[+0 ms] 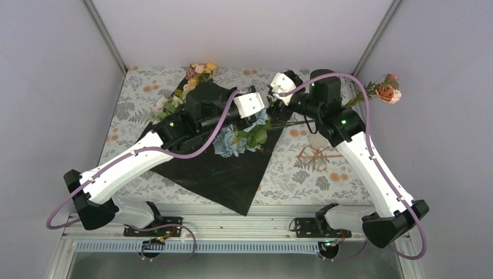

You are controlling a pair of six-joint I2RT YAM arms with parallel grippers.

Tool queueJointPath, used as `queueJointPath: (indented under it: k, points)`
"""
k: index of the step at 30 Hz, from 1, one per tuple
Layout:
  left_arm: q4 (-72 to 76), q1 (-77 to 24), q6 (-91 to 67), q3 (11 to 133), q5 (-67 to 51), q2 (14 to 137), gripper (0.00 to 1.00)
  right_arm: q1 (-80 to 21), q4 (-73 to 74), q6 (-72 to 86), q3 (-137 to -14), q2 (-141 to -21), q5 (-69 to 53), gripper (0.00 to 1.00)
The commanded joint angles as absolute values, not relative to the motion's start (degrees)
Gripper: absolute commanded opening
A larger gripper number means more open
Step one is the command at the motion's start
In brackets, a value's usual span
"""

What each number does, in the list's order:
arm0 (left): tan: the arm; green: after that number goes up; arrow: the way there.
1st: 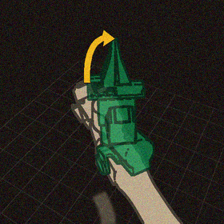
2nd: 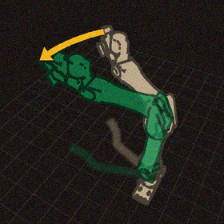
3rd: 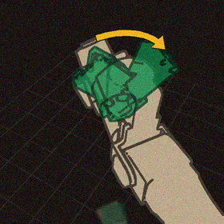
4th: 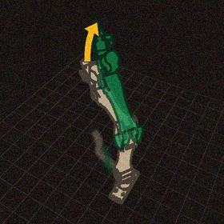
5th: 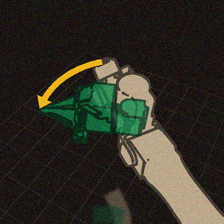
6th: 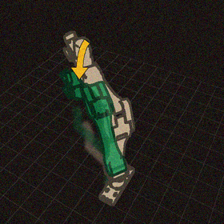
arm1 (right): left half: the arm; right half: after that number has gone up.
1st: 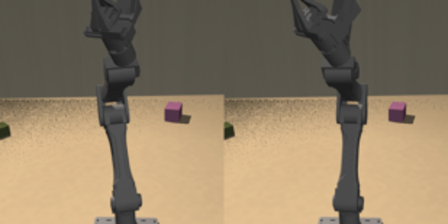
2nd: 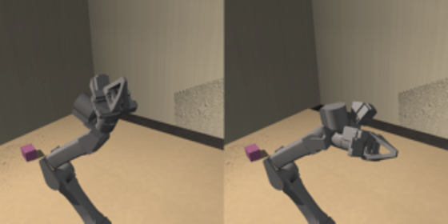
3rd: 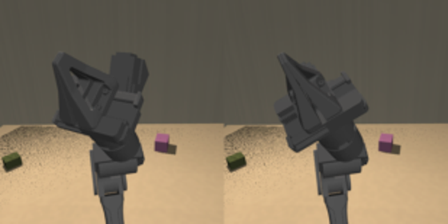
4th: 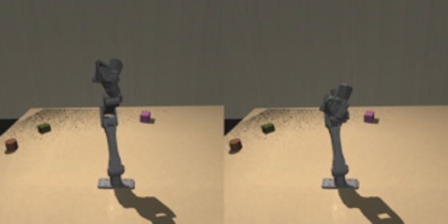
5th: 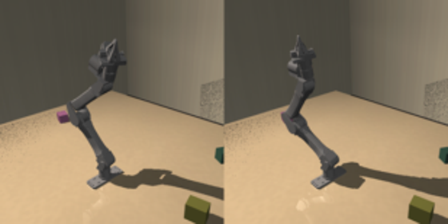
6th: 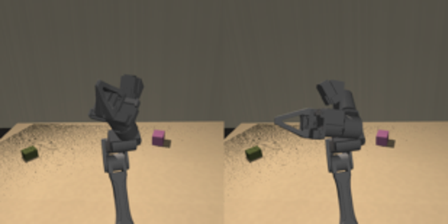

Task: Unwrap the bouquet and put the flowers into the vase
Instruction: Move the vase to the center of the board.

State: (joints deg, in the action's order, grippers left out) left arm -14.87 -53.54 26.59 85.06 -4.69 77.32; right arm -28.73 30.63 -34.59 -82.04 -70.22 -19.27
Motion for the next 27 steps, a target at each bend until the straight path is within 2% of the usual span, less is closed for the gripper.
queueJointPath:
  k: [1,4,7,9,11,15,17,20,27]
  points:
    - [-10.98,-52.34,27.47,85.05,0.22,75.35,0.02,-29.46,33.34,-36.93,-81.09,-67.44,-21.88,0.92]
    - [-11.16,-51.84,27.27,84.92,0.39,75.33,0.02,-29.52,33.41,-36.75,-81.38,-67.17,-22.6,0.76]
    - [-11.02,-51.4,26.77,84.45,0.56,75.07,0.02,-29.52,33.77,-36.9,-81.52,-66.97,-23.19,0.56]
    - [-10.9,-51.09,26.51,84.19,0.52,74.83,0.02,-29.44,34.18,-36.87,-81.6,-66.97,-23.49,0.5]
    - [-10.84,-50.74,26.24,84.09,0.52,74.71,0.02,-29.44,34.45,-36.84,-81.59,-66.79,-24.08,0.55]
    - [-10.85,-49.59,25.7,83.64,0.23,74.66,0.02,-29.46,35.88,-37.32,-81.76,-66.42,-25.39,0.79]
    - [-10.26,-48.87,25.22,83.01,0.01,74.35,0.02,-29.49,36.73,-37.59,-81.7,-66.24,-25.62,0.86]
    - [-8.93,-47.55,24.42,81.83,-0.85,73.65,0.02,-29.46,37.69,-38.13,-81.52,-65.97,-26.05,0.9]
    - [-9.7,-46.85,23.51,82.19,-3.73,73.27,0.02,-29.5,36.14,-36.15,-82.26,-66.13,-23.6,0.9]
